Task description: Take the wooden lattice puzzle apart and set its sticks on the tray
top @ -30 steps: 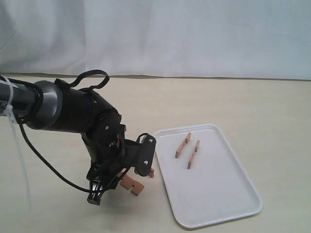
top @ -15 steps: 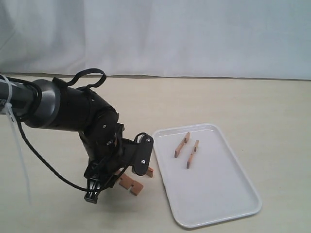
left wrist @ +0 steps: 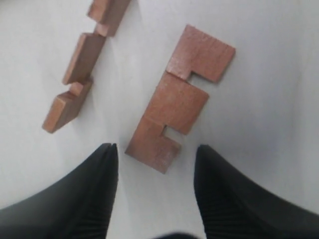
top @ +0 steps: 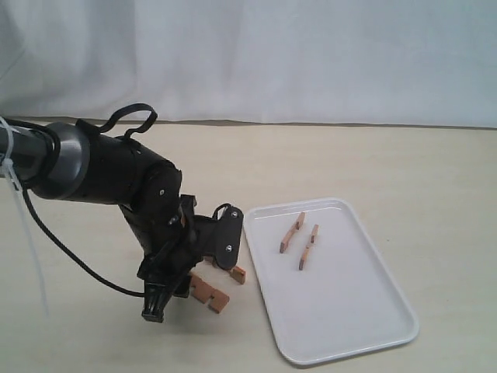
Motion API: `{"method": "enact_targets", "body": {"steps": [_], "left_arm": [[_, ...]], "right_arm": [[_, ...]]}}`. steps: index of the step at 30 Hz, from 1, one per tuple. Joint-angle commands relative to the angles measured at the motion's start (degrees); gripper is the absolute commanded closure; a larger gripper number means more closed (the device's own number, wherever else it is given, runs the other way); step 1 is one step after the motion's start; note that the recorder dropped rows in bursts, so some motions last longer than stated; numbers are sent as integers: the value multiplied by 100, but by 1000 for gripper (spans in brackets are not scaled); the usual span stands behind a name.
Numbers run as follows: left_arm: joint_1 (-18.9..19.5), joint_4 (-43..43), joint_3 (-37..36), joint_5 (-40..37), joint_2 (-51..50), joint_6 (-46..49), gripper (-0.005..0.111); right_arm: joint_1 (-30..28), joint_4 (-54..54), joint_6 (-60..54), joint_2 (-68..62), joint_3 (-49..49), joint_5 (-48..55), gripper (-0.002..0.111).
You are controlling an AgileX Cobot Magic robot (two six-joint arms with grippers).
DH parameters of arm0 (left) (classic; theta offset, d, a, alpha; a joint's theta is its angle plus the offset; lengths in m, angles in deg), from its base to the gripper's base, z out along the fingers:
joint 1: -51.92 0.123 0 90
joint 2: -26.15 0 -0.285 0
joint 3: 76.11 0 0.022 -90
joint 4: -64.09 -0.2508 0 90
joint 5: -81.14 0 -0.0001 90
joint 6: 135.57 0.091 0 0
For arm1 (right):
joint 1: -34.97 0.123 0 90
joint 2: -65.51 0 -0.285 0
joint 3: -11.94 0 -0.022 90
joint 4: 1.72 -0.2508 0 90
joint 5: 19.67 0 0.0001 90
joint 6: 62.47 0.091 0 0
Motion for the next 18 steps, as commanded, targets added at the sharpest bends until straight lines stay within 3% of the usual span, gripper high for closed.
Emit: {"method": "enact_targets", "body": {"steps": [1, 8, 14, 18], "left_arm": [[24, 117, -32, -21, 6, -277, 61], [55, 298, -6, -534, 6, 42, 61], [275, 741, 433, -1168, 6, 338, 60], [261, 691, 541, -1068, 6, 566, 53]], "right_arm": [[8, 46, -43, 24, -16, 15, 104], [8, 46, -43, 24, -16, 15, 104], [8, 46, -43, 24, -16, 15, 104], [8, 46, -43, 24, -16, 15, 104]]}}
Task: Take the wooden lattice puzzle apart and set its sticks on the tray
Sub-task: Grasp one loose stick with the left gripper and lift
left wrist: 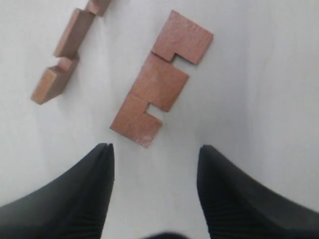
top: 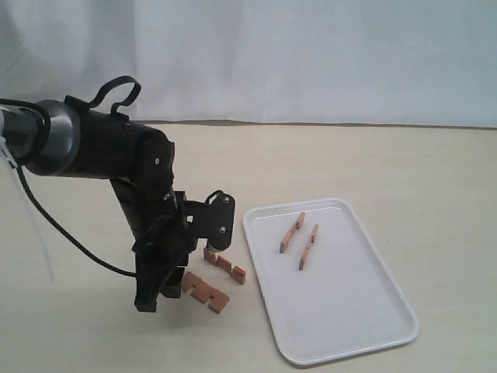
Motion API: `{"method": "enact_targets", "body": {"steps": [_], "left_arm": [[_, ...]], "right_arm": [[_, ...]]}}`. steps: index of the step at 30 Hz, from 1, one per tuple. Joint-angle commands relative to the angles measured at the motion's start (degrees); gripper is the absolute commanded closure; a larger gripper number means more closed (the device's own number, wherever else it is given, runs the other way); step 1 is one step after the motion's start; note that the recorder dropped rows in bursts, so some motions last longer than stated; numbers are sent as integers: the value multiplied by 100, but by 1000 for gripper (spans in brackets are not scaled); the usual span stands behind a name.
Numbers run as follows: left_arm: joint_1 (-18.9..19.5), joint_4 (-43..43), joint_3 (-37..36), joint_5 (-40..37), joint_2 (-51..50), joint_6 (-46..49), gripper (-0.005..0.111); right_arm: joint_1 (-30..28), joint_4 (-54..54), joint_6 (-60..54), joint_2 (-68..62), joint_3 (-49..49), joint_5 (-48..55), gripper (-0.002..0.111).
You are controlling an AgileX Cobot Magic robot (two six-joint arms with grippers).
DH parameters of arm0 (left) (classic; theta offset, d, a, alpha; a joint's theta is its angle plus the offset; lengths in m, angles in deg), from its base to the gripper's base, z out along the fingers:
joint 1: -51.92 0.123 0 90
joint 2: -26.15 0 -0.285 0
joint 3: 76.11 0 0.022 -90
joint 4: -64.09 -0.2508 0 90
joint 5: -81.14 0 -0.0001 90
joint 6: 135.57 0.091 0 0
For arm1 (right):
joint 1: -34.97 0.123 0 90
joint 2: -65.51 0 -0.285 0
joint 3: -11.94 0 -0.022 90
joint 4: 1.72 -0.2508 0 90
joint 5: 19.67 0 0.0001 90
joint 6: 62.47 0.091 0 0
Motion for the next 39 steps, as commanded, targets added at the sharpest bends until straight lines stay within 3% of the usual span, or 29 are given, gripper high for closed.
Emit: {"method": "enact_targets", "body": {"steps": [1, 33, 35, 39], "left_arm": [[6, 65, 101, 27, 6, 267, 52], [6, 193, 101, 456, -487, 754, 50], [6, 193, 101, 456, -487, 754, 56], [6, 193, 101, 433, -487, 754, 104]], "right_arm": [[8, 46, -43, 24, -16, 15, 104], [8, 46, -43, 24, -16, 15, 104], [8, 46, -43, 24, -16, 15, 104], [8, 46, -43, 24, -16, 15, 104]]}}
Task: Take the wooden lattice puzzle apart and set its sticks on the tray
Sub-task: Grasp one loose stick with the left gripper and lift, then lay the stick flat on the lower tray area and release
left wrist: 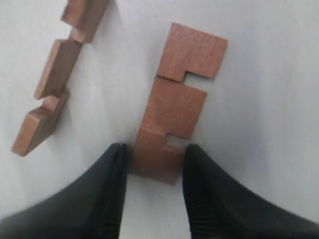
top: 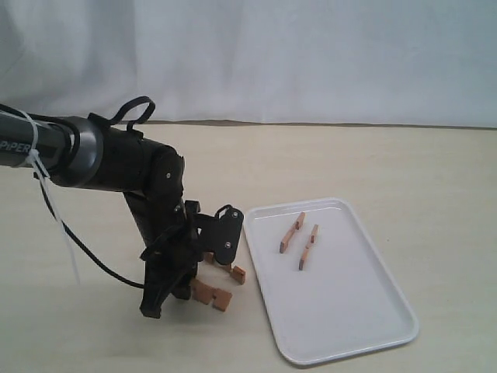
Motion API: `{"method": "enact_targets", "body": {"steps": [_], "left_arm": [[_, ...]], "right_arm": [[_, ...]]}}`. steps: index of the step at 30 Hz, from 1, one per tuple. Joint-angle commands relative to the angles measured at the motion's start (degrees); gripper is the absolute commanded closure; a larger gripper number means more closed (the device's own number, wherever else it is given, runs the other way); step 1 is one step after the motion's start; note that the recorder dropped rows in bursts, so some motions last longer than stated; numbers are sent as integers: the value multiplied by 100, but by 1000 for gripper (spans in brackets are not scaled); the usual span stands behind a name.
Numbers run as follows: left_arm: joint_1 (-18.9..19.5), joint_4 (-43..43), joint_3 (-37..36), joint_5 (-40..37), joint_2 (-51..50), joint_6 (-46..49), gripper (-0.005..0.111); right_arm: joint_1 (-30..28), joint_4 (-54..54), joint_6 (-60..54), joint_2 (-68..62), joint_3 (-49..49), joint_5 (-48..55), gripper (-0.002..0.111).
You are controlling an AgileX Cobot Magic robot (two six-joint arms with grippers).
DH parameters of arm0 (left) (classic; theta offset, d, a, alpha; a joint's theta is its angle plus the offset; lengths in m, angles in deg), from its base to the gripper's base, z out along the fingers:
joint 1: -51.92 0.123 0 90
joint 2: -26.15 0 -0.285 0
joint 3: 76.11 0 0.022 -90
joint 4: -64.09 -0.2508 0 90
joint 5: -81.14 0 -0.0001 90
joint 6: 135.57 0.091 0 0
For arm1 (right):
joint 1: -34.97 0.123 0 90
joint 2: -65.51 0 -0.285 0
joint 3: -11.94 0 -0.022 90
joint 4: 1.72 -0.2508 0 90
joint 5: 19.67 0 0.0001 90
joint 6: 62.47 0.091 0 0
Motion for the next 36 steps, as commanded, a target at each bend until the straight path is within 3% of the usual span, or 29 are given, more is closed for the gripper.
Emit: {"method": "enact_targets", "body": {"steps": [1, 5, 9, 12, 14, 20, 23, 30, 36], "left_arm": [[-3, 48, 15, -64, -41, 14, 107], [-3, 234, 15, -690, 161, -12, 107], [-3, 1463, 15, -775, 883, -183, 107], [-43, 2647, 15, -346, 1133, -556, 107], [-241, 2699, 15, 208, 1162, -1224, 107], [-1355, 2160, 89, 1564, 1136, -2579, 107], [-1671, 1604, 400, 1875, 955, -4320, 107], [-2045, 338, 1475, 1697, 26, -6031, 107], [-2101, -966, 2390, 870, -916, -7464, 107]], "right_arm": [[8, 46, -43, 24, -16, 15, 104], [8, 46, -43, 24, -16, 15, 104], [8, 46, -43, 24, -16, 15, 104], [8, 46, -43, 24, -16, 15, 104], [8, 46, -43, 24, -16, 15, 104], [8, 46, -43, 24, -16, 15, 104], [8, 46, -43, 24, -16, 15, 104], [8, 46, -43, 24, -16, 15, 104], [8, 46, -43, 24, -16, 15, 104]]}}
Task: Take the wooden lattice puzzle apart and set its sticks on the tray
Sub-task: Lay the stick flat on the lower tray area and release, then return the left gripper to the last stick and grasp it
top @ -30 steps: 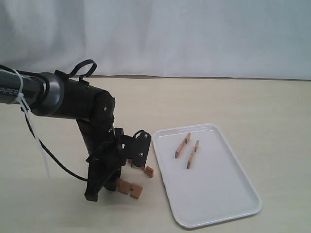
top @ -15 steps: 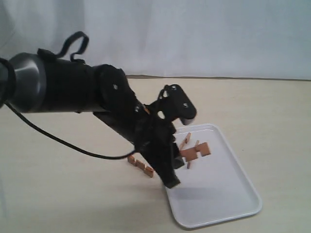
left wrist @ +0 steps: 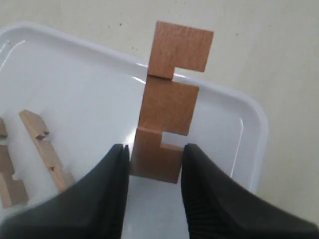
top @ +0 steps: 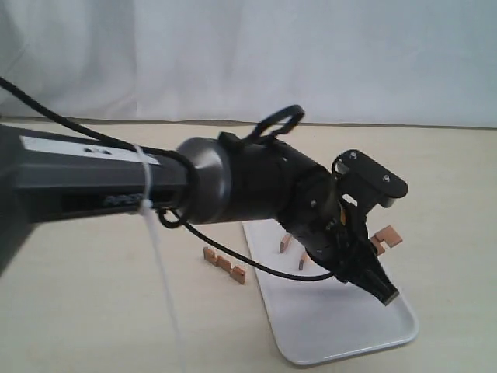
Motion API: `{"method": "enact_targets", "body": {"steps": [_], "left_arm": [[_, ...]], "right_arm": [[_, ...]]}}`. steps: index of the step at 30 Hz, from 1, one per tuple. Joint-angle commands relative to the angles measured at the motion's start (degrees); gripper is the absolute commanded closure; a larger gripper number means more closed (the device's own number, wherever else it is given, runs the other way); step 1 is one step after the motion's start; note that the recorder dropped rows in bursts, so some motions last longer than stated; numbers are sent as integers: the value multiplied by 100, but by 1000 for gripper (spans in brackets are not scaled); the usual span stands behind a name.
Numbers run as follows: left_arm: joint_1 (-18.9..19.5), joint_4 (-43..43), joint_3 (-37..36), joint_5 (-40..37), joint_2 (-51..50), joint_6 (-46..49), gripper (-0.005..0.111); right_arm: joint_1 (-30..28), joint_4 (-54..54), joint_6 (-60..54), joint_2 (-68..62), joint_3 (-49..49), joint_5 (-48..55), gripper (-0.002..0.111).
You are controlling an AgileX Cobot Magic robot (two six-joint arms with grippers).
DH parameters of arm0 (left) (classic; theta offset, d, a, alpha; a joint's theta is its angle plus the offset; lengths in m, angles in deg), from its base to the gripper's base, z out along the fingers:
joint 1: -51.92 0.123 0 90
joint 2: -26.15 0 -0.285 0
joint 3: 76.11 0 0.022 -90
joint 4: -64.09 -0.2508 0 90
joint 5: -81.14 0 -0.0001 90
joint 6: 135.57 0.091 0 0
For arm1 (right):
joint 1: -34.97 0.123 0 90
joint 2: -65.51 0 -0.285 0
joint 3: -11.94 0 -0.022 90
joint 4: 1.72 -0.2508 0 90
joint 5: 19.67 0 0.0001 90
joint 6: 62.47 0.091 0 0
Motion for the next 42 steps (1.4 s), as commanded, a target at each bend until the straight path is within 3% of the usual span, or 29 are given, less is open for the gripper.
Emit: {"method": "enact_targets", "body": {"steps": [1, 12, 14, 21, 24, 28, 35, 39, 42], "left_arm": [[-23, -957, 579, -602, -605, -1058, 107], [-23, -1184, 688, -651, -953, -1151, 103], [-23, -1243, 688, -651, -953, -1151, 95], [-23, -1304, 688, -650, -765, -1140, 51], [-23, -1318, 688, -724, -494, -1069, 43], [-23, -1305, 688, -1167, 4, -376, 42], [-23, -1406, 688, -2716, 804, 923, 42], [37, -1429, 688, -3644, 951, 1592, 42], [190, -1378, 675, -3924, 951, 1883, 42]], "right_arm": [[8, 46, -43, 24, -16, 15, 104], [8, 46, -43, 24, -16, 15, 104], [8, 46, -43, 24, -16, 15, 104], [8, 46, -43, 24, -16, 15, 104], [8, 46, -43, 24, -16, 15, 104], [8, 46, -43, 24, -16, 15, 104], [8, 46, -43, 24, -16, 15, 104], [8, 46, -43, 24, -16, 15, 104], [8, 46, -43, 24, -16, 15, 104]]}}
